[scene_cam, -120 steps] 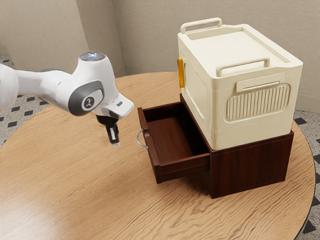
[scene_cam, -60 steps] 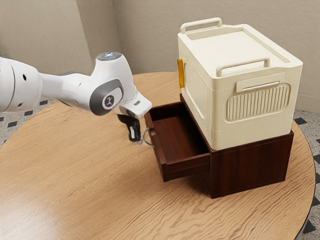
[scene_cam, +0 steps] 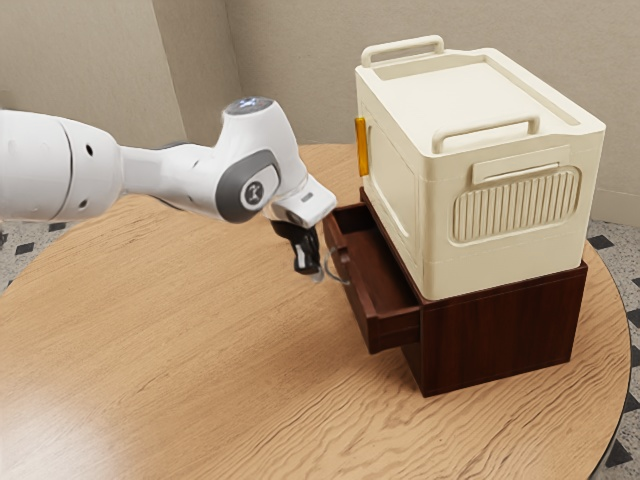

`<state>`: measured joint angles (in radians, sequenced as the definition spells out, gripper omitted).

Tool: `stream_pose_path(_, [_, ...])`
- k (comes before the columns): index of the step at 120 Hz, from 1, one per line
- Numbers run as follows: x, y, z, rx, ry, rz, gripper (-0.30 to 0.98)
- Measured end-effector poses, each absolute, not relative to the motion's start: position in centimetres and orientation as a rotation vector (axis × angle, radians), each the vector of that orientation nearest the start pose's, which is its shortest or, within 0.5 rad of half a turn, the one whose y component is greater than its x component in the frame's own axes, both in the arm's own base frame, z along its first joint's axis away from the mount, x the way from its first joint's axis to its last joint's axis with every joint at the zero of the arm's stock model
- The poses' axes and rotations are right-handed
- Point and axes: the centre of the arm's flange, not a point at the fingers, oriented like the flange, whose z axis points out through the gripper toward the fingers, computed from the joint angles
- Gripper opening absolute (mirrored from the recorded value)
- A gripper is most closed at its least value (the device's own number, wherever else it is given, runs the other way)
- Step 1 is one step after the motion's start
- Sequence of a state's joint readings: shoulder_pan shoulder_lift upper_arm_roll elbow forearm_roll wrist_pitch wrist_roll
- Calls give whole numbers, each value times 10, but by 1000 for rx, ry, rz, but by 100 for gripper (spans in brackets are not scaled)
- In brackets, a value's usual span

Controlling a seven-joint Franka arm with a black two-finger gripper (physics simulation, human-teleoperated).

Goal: Push the drawer handle with one arm to close the drawer

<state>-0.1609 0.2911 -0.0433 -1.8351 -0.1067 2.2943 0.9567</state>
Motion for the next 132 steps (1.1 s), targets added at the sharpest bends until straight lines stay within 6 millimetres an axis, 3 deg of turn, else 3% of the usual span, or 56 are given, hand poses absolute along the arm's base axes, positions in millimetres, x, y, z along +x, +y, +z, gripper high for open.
stream_pose_path(82, [675,-178,391,-2701,1727,-459,-10])
stream_pose_path(101, [671,-177,383,-2726,1726,-443,-10])
stream_pose_path(107, [664,-170,380,-2743,1714,-418,-10])
stream_pose_path(113, [658,-155,392,-2754,1684,-412,-10])
stream_pose_path(132, [640,-68,481,-2817,1507,-396,-10])
